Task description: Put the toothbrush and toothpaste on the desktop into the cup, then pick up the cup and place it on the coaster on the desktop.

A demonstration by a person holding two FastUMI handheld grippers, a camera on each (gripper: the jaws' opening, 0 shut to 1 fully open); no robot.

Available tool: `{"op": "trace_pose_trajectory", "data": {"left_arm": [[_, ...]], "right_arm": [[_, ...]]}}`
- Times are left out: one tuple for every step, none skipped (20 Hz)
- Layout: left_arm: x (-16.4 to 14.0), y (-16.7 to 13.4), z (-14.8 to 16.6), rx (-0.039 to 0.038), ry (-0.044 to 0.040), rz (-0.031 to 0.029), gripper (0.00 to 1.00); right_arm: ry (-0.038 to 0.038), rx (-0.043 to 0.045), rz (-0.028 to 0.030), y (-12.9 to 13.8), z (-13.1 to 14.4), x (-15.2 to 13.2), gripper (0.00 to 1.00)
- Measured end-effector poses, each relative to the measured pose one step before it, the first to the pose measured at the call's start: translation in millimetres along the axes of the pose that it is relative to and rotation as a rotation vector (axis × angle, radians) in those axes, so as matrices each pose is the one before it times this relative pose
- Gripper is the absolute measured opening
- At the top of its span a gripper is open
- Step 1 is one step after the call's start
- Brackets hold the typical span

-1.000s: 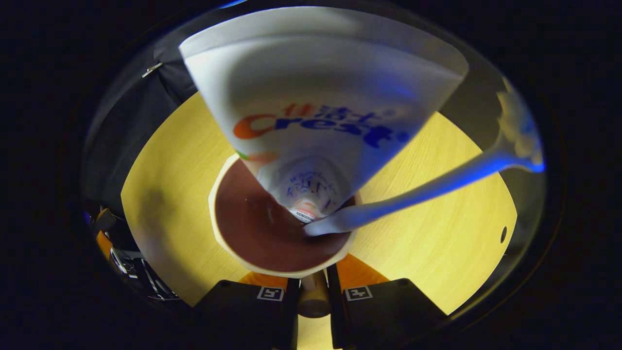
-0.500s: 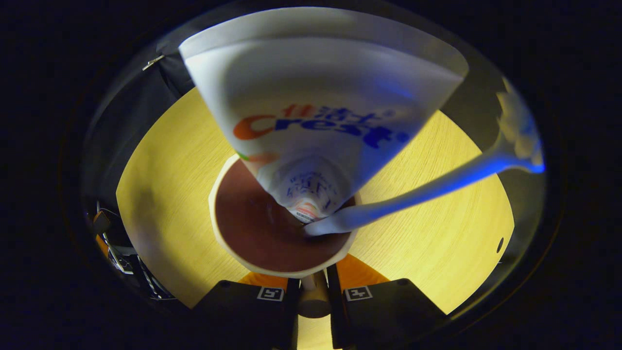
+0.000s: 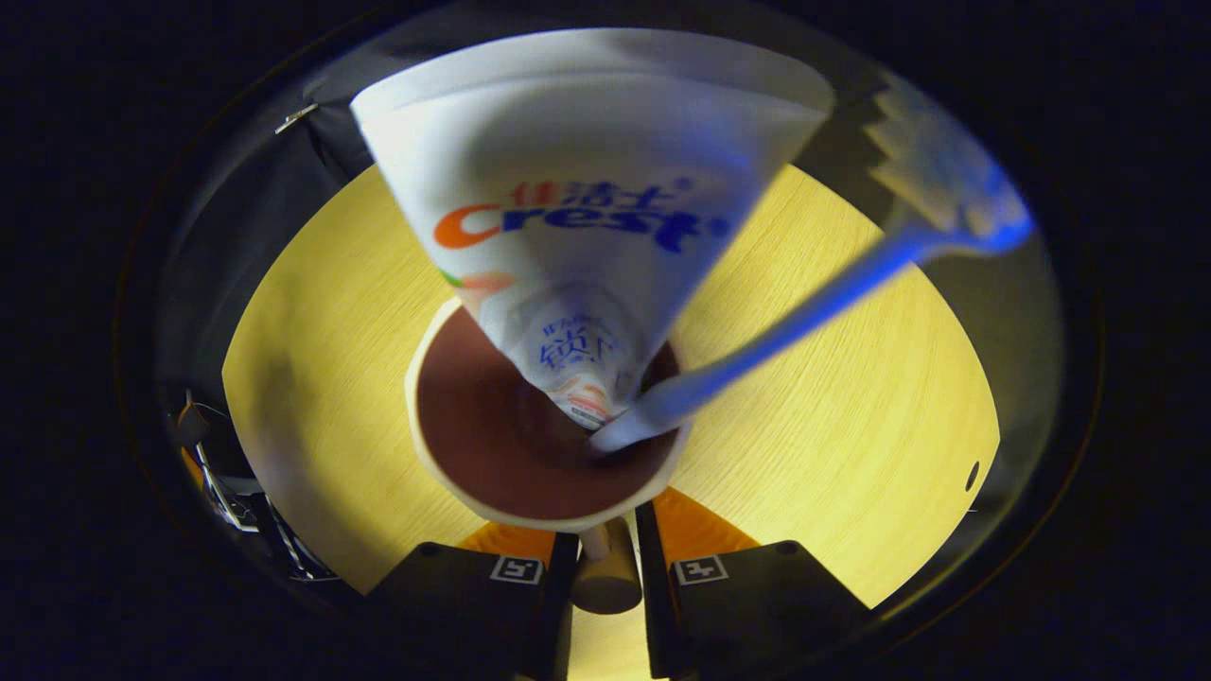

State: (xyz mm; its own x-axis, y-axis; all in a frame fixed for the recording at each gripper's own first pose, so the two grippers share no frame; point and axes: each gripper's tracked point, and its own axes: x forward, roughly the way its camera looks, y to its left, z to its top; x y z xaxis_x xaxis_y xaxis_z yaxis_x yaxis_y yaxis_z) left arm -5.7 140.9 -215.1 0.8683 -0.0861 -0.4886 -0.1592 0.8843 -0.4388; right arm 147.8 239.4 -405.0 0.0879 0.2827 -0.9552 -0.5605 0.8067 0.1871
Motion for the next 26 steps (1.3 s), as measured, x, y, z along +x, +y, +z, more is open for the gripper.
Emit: {"op": "trace_pose_trajectory", "data": {"left_arm": [[0.79,-0.35,0.06,0.00205,0.00016,-0.00058,0.7],[0.93,-0.72,0.06,0.00269,0.00109,-0.00121,0.7],[1.8,-0.09,-1.55,0.00369,0.00082,0.00037,0.7],[1.55,-1.23,0.06,0.00333,0.00071,-0.00162,0.7],[-0.06,-1.48,0.1,0.00402,0.00006,-0.00257,0.7],[0.33,-2.31,1.33,0.00391,-0.00004,-0.00264,0.7],[-0.29,-4.78,2.89,0.00481,-0.00141,-0.00527,0.7],[3.37,-4.22,3.56,0.00566,-0.00503,-0.00671,0.7],[1.63,-3.61,3.3,0.00633,-0.00286,-0.00572,0.7],[-2.64,-4.82,2.02,0.00675,-0.00384,-0.00481,0.7],[-3.03,-5.37,2.16,0.00472,-0.00149,-0.00539,0.7],[-1.76,-6.31,1.92,0.00379,0.00002,-0.00572,0.7],[-0.7,-4.59,2.31,0.00527,-0.00058,-0.00456,0.7],[-0.19,-4.63,3.01,0.00624,-0.00164,-0.0039,0.7],[-1.53,-4.58,3.16,0.00776,-0.00419,-0.00393,0.7],[-1.1,-4.09,3.2,0.00716,-0.00199,-0.00125,0.7],[-0.42,-6.46,3.72,0.01223,0.00006,-0.00266,0.7],[-0.71,-3.97,4.31,0.01009,-0.00172,0.00083,0.7],[-0.9,-2.61,3.12,0.01009,-0.0031,0.00131,0.7],[-1.7,-4.21,3.75,0.00833,-0.00328,0.00015,0.7],[-1.69,-4.68,2.44,0.00691,-0.002,-0.00387,0.7],[-0.21,-5.42,2.8,0.00705,-0.00201,-0.00591,0.7],[-0.94,-4.24,2.35,0.00882,-0.00245,-0.00584,0.7],[-0.15,-5.22,1.85,0.01055,-0.00283,-0.00499,0.7],[-0.99,-5.3,0.75,0.01099,-0.0023,-0.00559,0.7],[0.01,-5.98,0.93,0.01102,-0.00048,-0.00574,0.7]], "right_arm": [[-0.00793,-0.00443,0.0002,-1.63,0.38,-1.4,0.35],[-0.00697,-0.003,-0.00241,-0.75,0.79,-3.29,0.34],[-0.01062,0.00131,0.00014,-0.9,1.3,-3.19,0.4],[-0.01388,0.00352,0.00007,-1.4,0.6,-3.54,0.44],[-0.01555,0.00478,0.00127,-0.21,2.57,-4.44,0.43],[-0.01708,0.00624,0.00165,-1.16,1.74,-7.49,0.46],[-0.01503,0.00554,-0.00088,-1.13,0.45,-7.85,0.46],[-0.01744,0.00495,-0.00104,-1.33,0.04,-8.19,0.49],[-0.02029,0.00522,0.0003,-0.26,1.31,-8.96,0.51],[-0.02846,0.00555,0.00463,0.62,0.14,-8.84,0.53],[-0.03423,-0.00117,-0.00085,-0.36,1.68,-8.58,0.53],[-0.02902,-0.00466,-0.00765,-1.45,0.82,-11.06,0.54],[-0.02805,-0.00518,-0.01895,-4.45,1.68,-11.03,0.57],[-0.02745,0.00322,-0.0114,-0.58,1.4,-10.35,0.6],[-0.03245,0.01213,-0.00896,-0.51,2.84,-11.64,0.61],[-0.03352,0.01268,-0.00476,0.9,3.42,-11.06,0.63],[-0.04434,0.00978,-0.00892,0.84,3.31,-15.58,0.67],[-0.04064,0.0015,-0.01181,0.92,2.98,-14.15,0.7],[-0.0278,-0.0003,-0.00285,2.54,2.43,-10.11,0.72],[-0.02907,0.00305,-0.0043,2.86,1.01,-12.15,0.79],[-0.02561,0.00469,0.00087,3.93,1.66,-11.08,0.75],[-0.02538,0.00908,0.00012,4.67,1.17,-11.26,0.78],[-0.02087,0.00683,0.001,4.65,-0.25,-9.51,0.8],[-0.01879,0.00152,-0.01049,1.45,-1.25,-9.33,0.83],[-0.01349,-0.00401,-0.01036,0.25,-1.63,-8.51,0.84],[-0.0144,0.00009,-0.01146,1.2,-1.53,-8.62,0.88]]}}
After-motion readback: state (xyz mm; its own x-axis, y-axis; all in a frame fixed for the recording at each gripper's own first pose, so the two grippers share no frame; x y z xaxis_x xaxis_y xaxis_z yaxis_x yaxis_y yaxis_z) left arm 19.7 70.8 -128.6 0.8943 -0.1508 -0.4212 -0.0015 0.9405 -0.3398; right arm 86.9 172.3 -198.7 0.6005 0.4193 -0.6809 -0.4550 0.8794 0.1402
